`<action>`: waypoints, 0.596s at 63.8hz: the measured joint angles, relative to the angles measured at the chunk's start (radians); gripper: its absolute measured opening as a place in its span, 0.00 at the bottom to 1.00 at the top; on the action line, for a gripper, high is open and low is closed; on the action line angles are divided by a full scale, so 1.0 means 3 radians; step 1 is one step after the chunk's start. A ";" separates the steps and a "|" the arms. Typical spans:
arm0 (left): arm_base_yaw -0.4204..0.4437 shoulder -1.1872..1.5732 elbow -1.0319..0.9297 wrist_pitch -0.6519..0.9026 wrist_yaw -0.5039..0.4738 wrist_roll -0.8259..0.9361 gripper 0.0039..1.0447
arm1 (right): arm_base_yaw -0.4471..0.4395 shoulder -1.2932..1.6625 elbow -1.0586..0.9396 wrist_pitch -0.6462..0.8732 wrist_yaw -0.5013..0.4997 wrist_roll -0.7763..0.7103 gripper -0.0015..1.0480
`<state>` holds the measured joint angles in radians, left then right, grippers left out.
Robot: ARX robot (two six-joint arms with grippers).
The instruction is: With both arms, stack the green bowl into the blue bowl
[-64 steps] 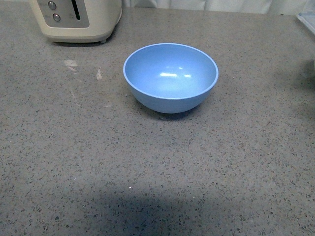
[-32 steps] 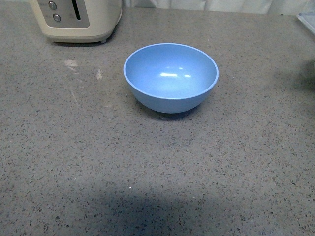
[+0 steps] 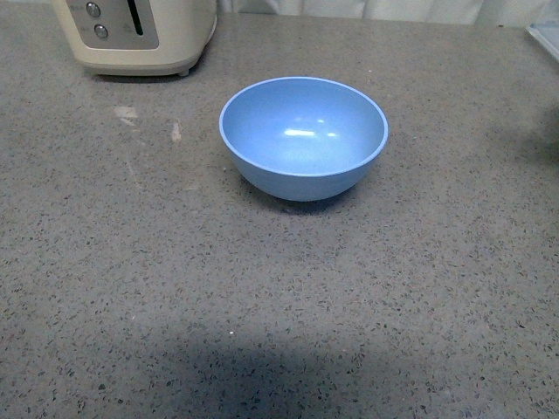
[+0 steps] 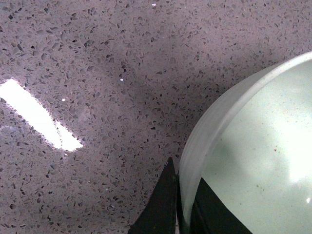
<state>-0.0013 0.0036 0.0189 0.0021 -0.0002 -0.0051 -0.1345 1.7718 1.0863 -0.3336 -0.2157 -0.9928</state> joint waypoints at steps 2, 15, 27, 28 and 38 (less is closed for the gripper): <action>0.0000 0.0000 0.0000 0.0000 0.0000 0.0000 0.94 | 0.0020 -0.0023 0.0000 0.0014 0.0023 -0.0034 0.02; 0.0000 0.0000 0.0000 0.0000 0.0001 0.0000 0.94 | 0.0629 -0.0655 0.0202 -0.0468 -0.0446 -0.0033 0.02; 0.0000 0.0000 0.0000 0.0000 -0.0001 0.0000 0.94 | 0.1258 -0.0875 0.0370 -0.0774 -0.0582 -0.0159 0.02; 0.0000 0.0000 0.0000 0.0000 -0.0003 0.0001 0.94 | 0.1291 -0.0876 0.0373 -0.0793 -0.0587 -0.0169 0.02; 0.0000 0.0000 0.0000 0.0000 0.0001 0.0001 0.94 | 0.1616 -0.0769 0.0389 -0.0935 -0.0454 -0.0289 0.02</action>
<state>-0.0013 0.0036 0.0189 0.0021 0.0002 -0.0048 0.3504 1.5410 1.2030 -0.6140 -0.3519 -1.0794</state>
